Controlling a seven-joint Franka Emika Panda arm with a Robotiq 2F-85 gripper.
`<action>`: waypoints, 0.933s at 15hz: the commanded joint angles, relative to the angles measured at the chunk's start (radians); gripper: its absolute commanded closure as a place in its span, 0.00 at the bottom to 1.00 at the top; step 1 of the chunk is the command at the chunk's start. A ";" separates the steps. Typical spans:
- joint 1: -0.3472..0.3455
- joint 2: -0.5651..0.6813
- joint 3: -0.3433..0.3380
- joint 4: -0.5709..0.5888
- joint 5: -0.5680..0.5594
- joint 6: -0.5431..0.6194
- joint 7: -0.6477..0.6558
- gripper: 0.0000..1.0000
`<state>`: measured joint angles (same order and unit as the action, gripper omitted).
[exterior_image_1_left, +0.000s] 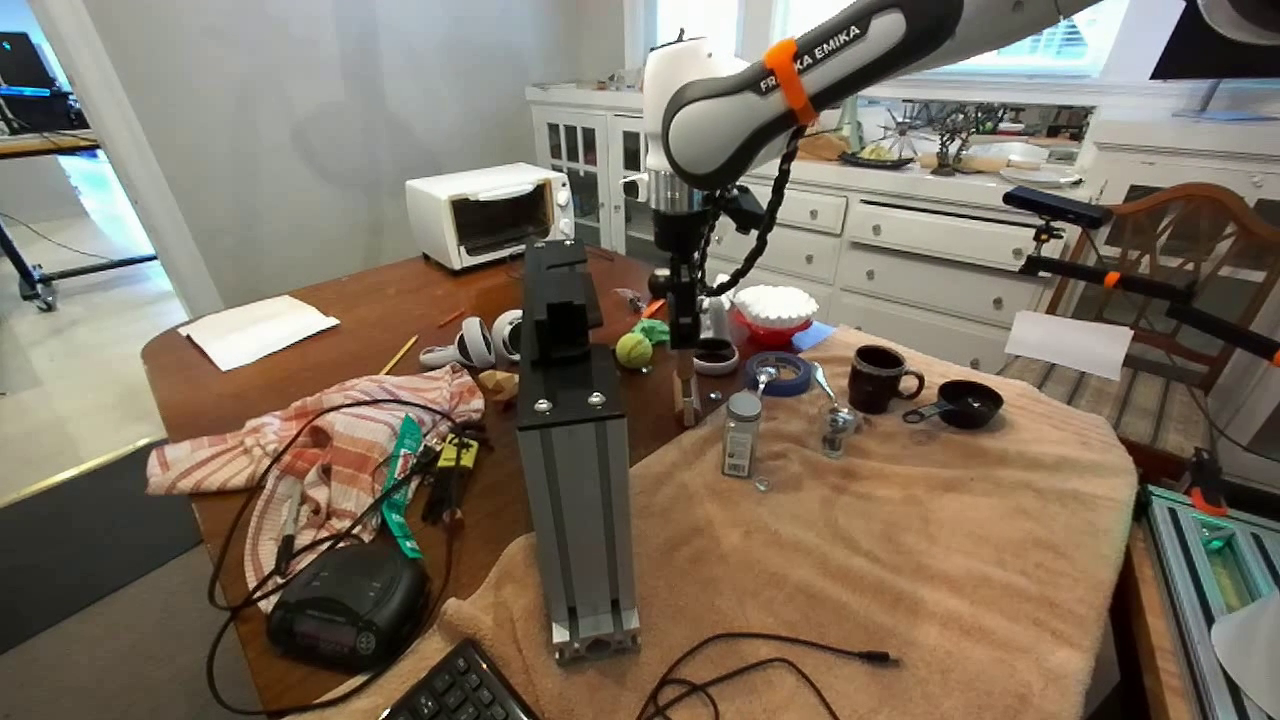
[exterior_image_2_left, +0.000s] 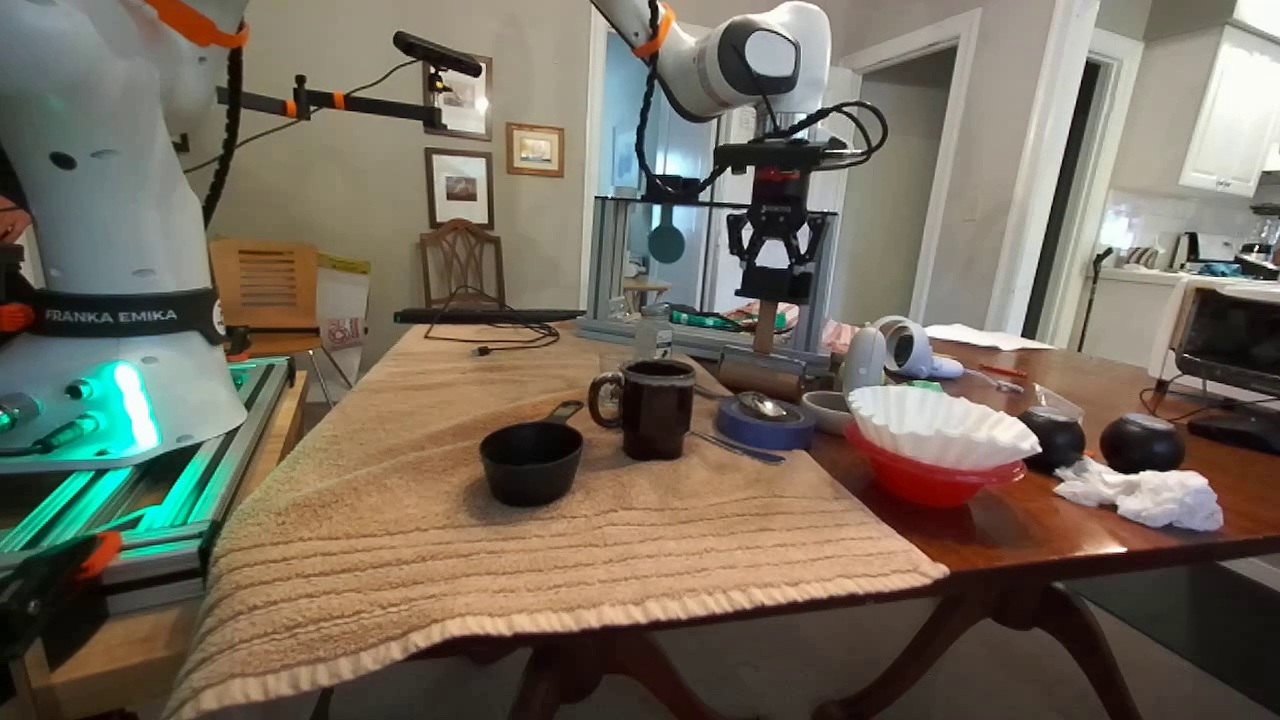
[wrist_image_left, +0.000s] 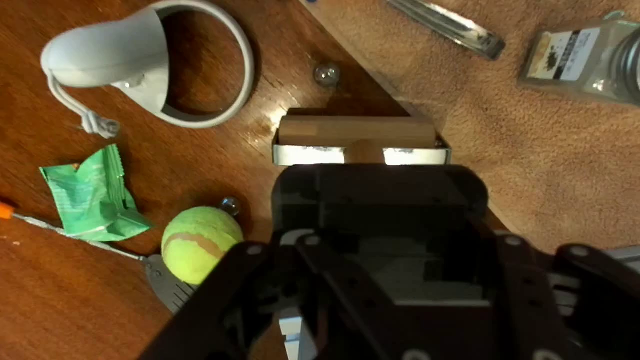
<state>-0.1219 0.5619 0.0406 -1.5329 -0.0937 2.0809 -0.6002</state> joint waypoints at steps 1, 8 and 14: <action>-0.026 0.054 0.035 0.059 0.077 0.009 -0.037 0.66; -0.031 0.101 0.046 0.134 0.134 -0.016 -0.046 0.66; -0.029 0.129 0.046 0.172 0.140 -0.030 -0.033 0.67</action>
<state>-0.1435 0.6515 0.0770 -1.4028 0.0257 2.0775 -0.6288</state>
